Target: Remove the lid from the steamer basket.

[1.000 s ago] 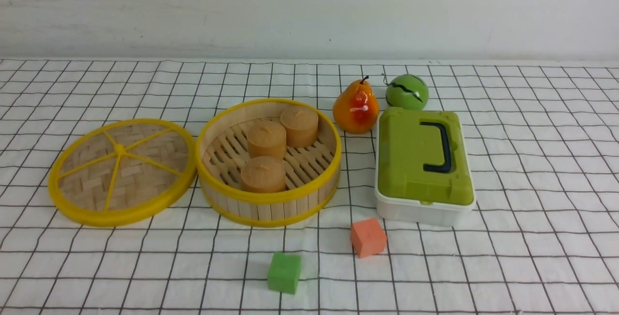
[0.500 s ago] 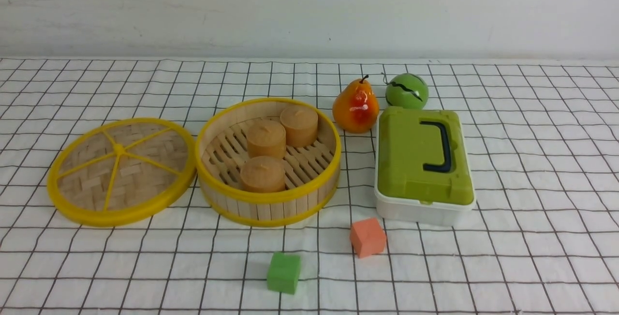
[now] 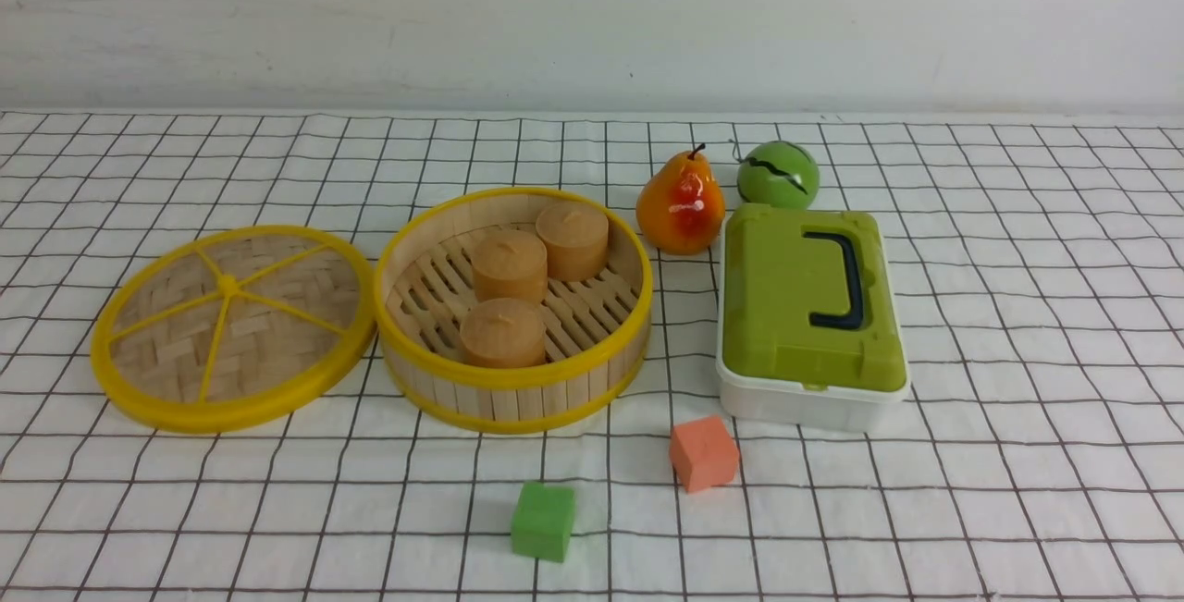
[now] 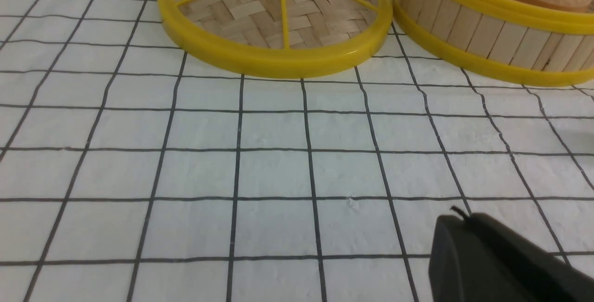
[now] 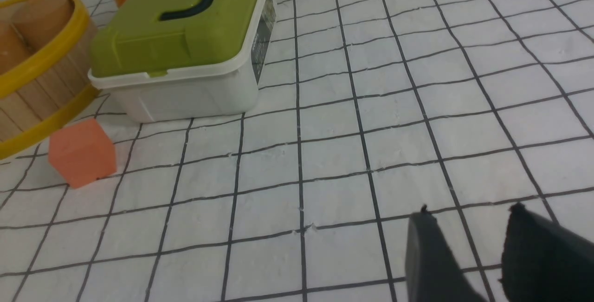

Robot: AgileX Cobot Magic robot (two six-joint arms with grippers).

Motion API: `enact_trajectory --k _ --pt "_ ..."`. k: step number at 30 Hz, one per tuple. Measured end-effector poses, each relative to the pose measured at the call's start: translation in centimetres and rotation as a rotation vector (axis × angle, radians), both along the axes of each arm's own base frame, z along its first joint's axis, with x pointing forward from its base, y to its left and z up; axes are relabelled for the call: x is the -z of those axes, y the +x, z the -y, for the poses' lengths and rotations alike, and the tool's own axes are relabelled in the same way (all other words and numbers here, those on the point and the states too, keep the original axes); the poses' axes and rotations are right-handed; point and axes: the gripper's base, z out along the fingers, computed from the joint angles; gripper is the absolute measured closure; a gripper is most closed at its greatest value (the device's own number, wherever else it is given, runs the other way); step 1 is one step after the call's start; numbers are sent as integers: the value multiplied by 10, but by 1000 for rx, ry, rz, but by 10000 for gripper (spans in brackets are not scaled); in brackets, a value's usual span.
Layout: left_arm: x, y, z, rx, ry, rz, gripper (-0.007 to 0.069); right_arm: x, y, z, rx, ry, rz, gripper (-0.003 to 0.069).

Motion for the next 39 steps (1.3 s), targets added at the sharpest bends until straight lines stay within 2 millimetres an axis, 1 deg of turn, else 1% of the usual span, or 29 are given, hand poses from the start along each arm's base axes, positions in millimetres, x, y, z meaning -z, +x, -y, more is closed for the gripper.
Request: enact_trajectory --k 16,39 --pt "0 0 0 1 2 0 636 0 0 0 0 0 0 419" --pt "0 0 0 1 2 0 612 0 0 0 0 0 0 419"
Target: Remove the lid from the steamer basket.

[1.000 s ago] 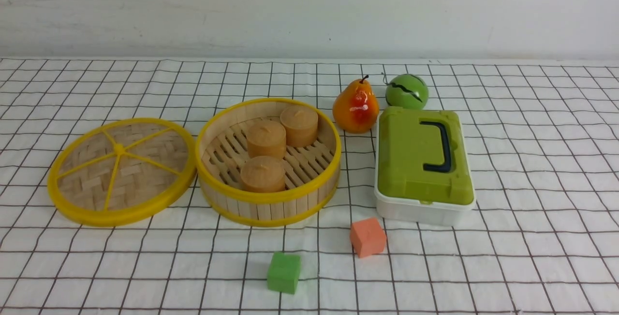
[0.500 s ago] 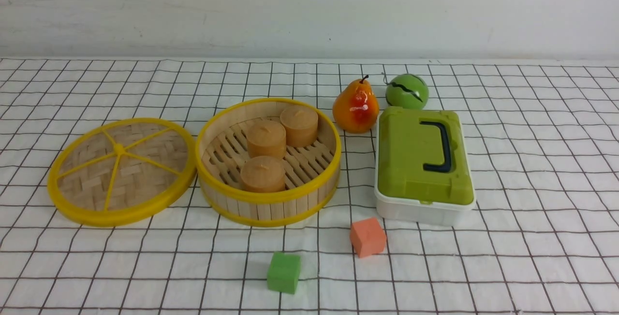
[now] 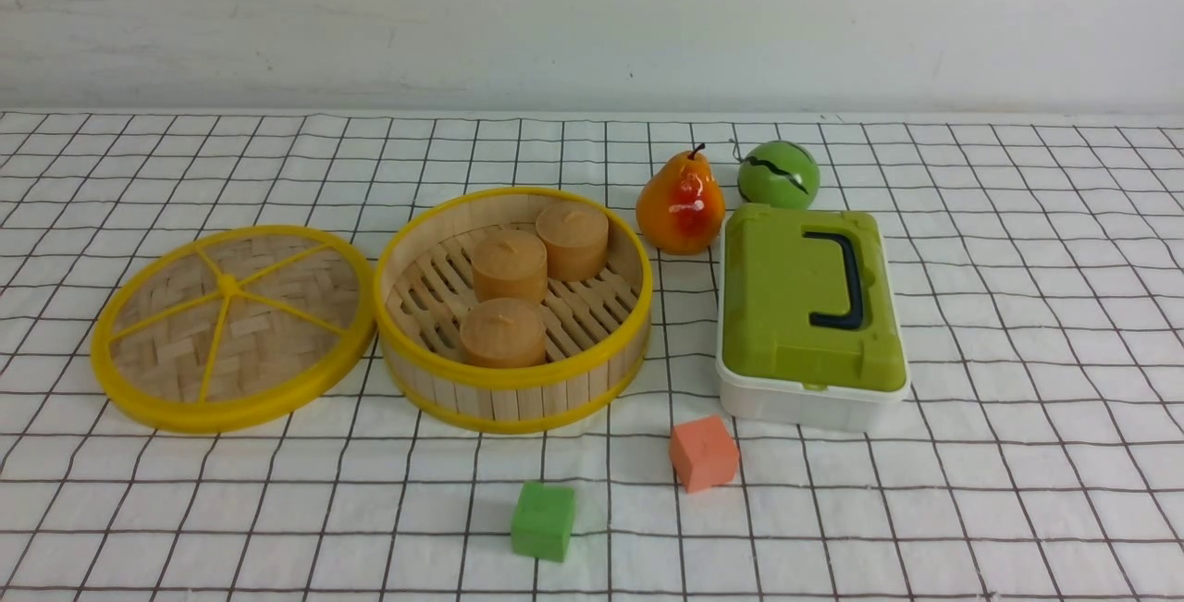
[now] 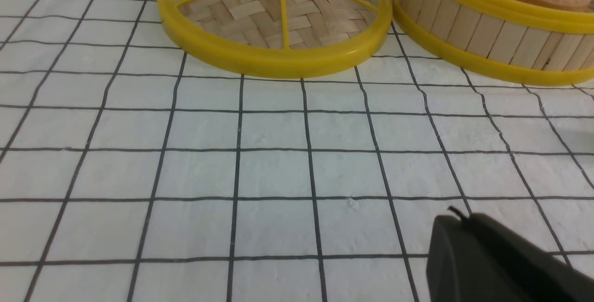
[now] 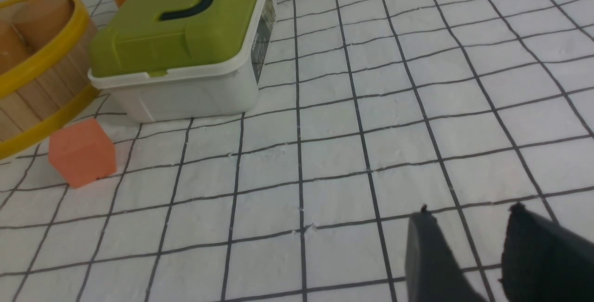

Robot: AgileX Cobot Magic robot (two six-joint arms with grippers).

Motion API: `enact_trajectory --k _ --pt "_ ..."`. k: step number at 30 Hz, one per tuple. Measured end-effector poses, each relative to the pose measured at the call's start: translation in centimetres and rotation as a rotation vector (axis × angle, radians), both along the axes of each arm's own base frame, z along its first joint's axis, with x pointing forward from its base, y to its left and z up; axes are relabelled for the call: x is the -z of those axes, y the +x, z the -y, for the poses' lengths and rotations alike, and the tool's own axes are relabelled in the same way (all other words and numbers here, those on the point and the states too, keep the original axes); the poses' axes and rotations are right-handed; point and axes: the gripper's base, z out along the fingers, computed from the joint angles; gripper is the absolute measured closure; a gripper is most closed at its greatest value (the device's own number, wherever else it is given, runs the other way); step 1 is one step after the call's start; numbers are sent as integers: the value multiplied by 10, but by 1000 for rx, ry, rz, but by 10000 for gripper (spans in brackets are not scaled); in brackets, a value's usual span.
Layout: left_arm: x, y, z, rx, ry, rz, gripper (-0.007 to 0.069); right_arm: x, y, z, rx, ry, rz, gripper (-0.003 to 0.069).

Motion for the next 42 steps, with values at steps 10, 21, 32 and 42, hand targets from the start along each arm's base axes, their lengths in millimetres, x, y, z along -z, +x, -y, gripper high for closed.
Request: enact_trajectory --k 10,21,32,42 --pt "0 0 0 0 0 0 603 0 0 0 0 0 0 419" --pt "0 0 0 0 0 0 588 0 0 0 0 0 0 419" --pt "0 0 0 0 0 0 576 0 0 0 0 0 0 419" --pt "0 0 0 0 0 0 568 0 0 0 0 0 0 419"
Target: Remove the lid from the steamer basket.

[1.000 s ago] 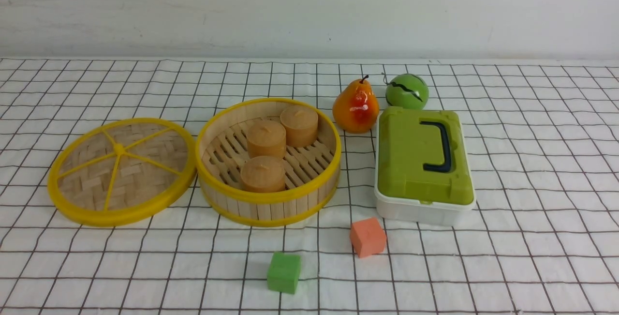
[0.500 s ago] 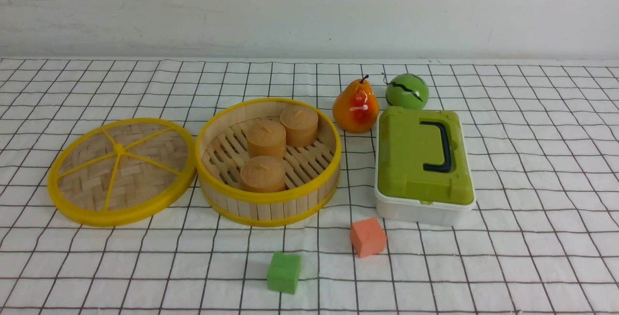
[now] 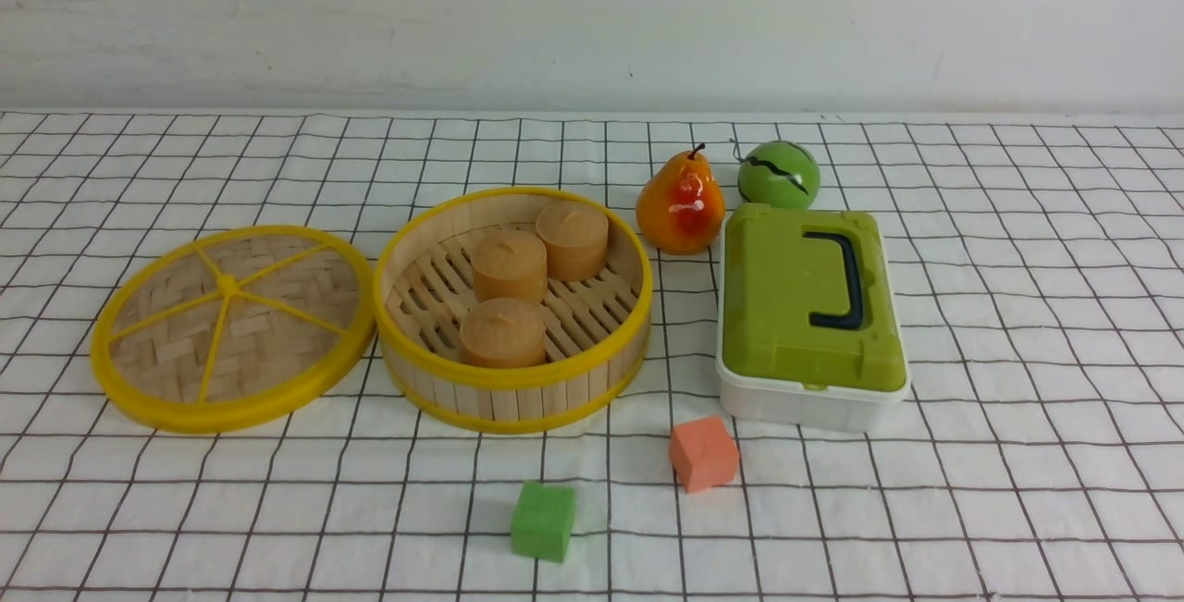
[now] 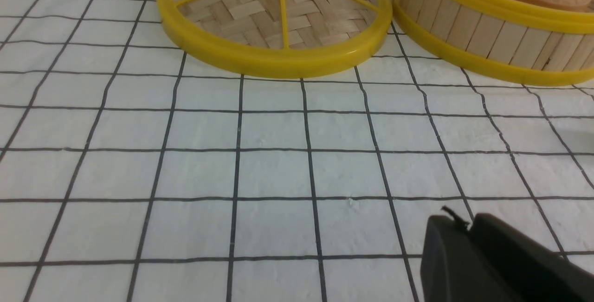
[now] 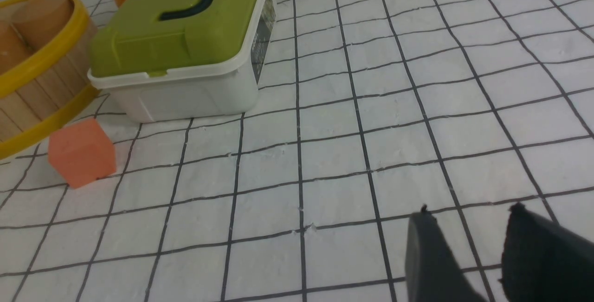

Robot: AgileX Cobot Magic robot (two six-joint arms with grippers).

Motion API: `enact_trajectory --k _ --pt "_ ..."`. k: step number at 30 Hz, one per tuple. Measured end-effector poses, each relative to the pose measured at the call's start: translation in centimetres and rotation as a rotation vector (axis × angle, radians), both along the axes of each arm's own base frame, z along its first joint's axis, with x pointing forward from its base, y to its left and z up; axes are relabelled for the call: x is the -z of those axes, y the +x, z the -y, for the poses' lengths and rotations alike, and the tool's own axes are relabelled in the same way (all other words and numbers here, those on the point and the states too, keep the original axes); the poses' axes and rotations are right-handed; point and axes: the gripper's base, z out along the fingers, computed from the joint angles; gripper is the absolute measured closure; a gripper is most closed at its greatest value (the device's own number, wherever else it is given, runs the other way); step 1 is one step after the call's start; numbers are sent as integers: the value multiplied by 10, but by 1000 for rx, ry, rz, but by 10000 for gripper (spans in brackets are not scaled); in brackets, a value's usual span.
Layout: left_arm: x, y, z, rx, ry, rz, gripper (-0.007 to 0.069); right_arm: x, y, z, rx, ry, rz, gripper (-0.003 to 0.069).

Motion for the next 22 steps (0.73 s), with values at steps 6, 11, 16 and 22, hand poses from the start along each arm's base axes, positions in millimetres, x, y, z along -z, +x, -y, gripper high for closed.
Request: enact_trajectory --k 6,11,16,22 --pt "0 0 0 0 0 0 566 0 0 0 0 0 0 419" --pt "0 0 0 0 0 0 559 0 0 0 0 0 0 419" --pt "0 0 0 0 0 0 553 0 0 0 0 0 0 419" --pt "0 0 0 0 0 0 550 0 0 0 0 0 0 419"
